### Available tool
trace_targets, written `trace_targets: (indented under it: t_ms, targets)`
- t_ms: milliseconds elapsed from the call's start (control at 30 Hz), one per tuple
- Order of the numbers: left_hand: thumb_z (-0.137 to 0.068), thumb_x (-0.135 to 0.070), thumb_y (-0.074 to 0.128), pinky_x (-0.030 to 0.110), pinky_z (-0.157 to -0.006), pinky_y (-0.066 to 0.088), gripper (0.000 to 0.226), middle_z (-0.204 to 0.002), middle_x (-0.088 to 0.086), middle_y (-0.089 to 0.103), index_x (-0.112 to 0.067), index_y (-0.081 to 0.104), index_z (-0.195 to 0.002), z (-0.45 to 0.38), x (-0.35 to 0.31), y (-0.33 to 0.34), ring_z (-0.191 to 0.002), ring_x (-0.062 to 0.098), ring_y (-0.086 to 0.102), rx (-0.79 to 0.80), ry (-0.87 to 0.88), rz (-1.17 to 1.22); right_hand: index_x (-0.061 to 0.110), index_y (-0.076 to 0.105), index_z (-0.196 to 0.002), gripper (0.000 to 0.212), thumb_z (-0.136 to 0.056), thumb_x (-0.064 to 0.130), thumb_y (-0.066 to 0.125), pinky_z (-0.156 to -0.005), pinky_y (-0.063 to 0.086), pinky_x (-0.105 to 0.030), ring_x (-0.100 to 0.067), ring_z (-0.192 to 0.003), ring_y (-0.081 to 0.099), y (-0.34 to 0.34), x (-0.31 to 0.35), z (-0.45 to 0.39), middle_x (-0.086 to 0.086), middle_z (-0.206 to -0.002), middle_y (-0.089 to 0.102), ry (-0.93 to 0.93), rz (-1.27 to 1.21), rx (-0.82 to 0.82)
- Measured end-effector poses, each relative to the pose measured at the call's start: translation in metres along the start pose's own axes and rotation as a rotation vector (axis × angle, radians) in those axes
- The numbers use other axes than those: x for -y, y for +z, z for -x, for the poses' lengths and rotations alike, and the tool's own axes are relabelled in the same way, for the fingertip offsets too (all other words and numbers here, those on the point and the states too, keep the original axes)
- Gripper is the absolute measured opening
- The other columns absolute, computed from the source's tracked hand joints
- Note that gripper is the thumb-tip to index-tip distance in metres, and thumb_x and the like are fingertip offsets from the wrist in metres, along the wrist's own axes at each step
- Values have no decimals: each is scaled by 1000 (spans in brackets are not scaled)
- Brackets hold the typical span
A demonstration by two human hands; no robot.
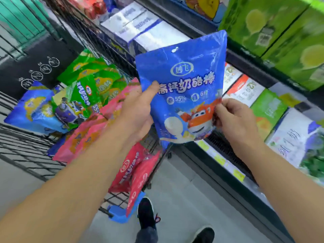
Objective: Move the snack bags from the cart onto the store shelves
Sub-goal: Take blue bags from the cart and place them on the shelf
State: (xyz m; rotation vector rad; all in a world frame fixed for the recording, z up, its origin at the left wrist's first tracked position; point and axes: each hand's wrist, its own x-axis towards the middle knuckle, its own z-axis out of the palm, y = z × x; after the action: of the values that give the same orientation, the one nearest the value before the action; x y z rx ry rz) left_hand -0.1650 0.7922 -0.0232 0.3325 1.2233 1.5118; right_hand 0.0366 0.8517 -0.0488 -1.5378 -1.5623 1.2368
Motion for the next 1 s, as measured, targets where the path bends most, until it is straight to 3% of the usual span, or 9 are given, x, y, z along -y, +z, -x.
trace_targets:
  t_ms: [167,267,367,467,600,667,767,867,1000]
  targets:
    - [-99,-11,50,40,-78,59,18,-94,5,74,-11,68,-101,20,52,56,-83,23,70,171,-96,-247,20,62,-69,25,-91,15,51,-51,38,-27,-4,-50,43,-75,-27,16,14,-50,53,130,-185,-184]
    - [-96,-12,55,52,-86,54,14,-93,10,69,-3,66,-98,32,97,92,-85,28,63,179,-113,-431,18,63,-71,28,-94,9,50,-54,40,-23,-1,-51,47,-126,-46,27,13,-55,60,147,-232,-244]
    - [-98,-7,52,40,-72,62,22,-84,6,74,-11,71,-88,44,132,142,-79,26,69,184,-82,-503,20,63,-67,26,-89,13,51,-60,40,-33,-9,-54,48,-183,-75,49,11,-55,59,152,-77,-332]
    - [-89,-25,60,51,-76,60,19,-86,6,77,-20,76,-80,50,164,185,-87,38,71,256,-31,-670,21,64,-69,21,-87,13,56,-60,42,-30,-14,-56,49,-235,-104,70,2,-60,61,201,-2,-421]
    - [-80,-37,61,57,-84,56,17,-88,1,77,-31,76,-83,68,205,247,-93,33,72,351,-2,-764,23,64,-69,20,-87,16,61,-56,45,-29,-13,-58,55,-303,-145,96,8,-55,61,280,22,-514]
    - [-84,-31,63,59,-82,56,14,-86,-2,77,-30,77,-80,80,228,281,-88,30,73,392,-23,-748,25,65,-70,21,-88,15,61,-64,56,-36,-10,-57,57,-336,-164,107,9,-57,63,316,-5,-556]
    - [-89,-25,63,58,-78,57,17,-82,-1,76,-25,75,-77,93,260,326,-85,27,73,432,-32,-781,28,65,-72,19,-87,18,62,-73,57,-48,-16,-62,60,-381,-189,122,7,-64,65,350,-17,-609]
    - [-91,-24,65,53,-81,58,12,-88,0,76,-15,73,-91,100,286,368,-86,21,72,452,-37,-809,29,66,-71,19,-88,20,63,-64,51,-36,-17,-63,62,-419,-209,133,8,-64,66,355,-14,-653]
    - [-93,-19,62,54,-79,58,21,-76,-4,75,-17,72,-75,105,313,422,-76,18,71,545,7,-850,24,70,-81,12,-90,21,61,-56,41,-16,-7,-65,59,-461,-231,136,10,-69,65,376,-17,-720]
